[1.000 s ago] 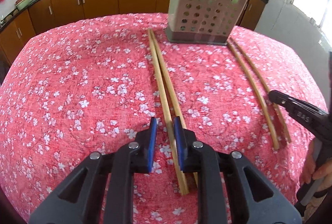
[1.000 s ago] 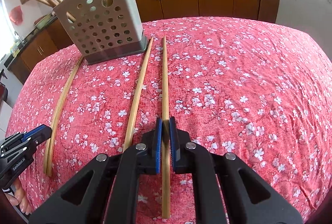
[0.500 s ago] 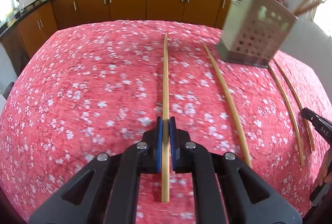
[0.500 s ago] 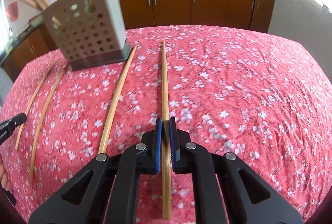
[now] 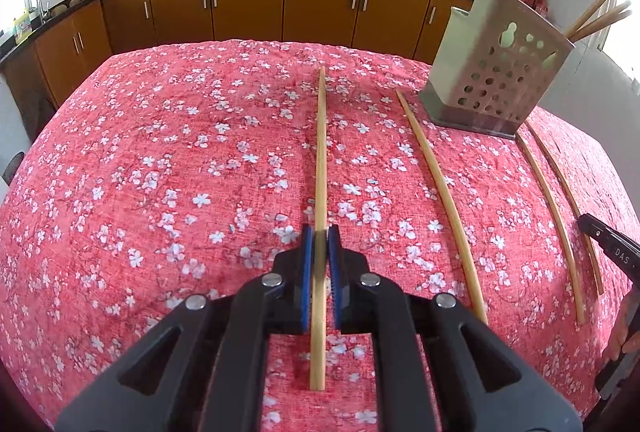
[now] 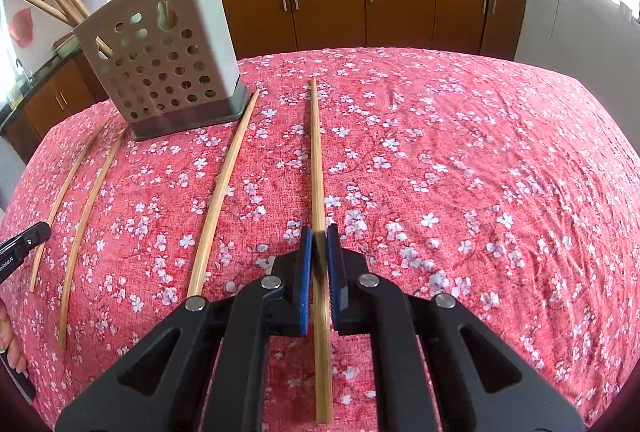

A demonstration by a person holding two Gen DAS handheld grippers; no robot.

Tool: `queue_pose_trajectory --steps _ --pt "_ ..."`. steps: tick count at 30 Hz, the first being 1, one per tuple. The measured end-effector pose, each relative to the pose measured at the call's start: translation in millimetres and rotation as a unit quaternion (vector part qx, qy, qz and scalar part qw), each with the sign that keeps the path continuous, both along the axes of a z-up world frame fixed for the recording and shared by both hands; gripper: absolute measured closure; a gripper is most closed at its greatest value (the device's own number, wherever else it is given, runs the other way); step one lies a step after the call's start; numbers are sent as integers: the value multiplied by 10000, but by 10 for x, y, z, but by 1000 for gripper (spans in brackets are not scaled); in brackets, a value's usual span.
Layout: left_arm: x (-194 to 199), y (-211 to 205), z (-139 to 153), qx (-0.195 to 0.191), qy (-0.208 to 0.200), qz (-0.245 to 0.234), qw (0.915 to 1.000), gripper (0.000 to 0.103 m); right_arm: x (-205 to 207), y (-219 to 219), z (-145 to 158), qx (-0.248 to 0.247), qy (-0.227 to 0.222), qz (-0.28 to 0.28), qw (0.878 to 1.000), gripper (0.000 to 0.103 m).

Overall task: Organize utensils
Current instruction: 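Lower both tools and close each on a loose bamboo chopstick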

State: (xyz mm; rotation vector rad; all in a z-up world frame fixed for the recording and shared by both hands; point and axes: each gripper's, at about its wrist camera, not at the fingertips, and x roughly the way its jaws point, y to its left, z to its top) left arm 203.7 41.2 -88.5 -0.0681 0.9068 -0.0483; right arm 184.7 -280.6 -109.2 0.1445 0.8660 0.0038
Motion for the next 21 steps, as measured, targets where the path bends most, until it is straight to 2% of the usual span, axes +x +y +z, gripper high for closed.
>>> queue_pose_trajectory --steps 8,21 --pt "16 -35 -10 42 3 -60 10000 88 2 19 -7 28 -1 -12 10000 94" --pt "20 -12 -12 17 7 -73 10000 88 -5 15 -3 34 -2 -19 10000 94"
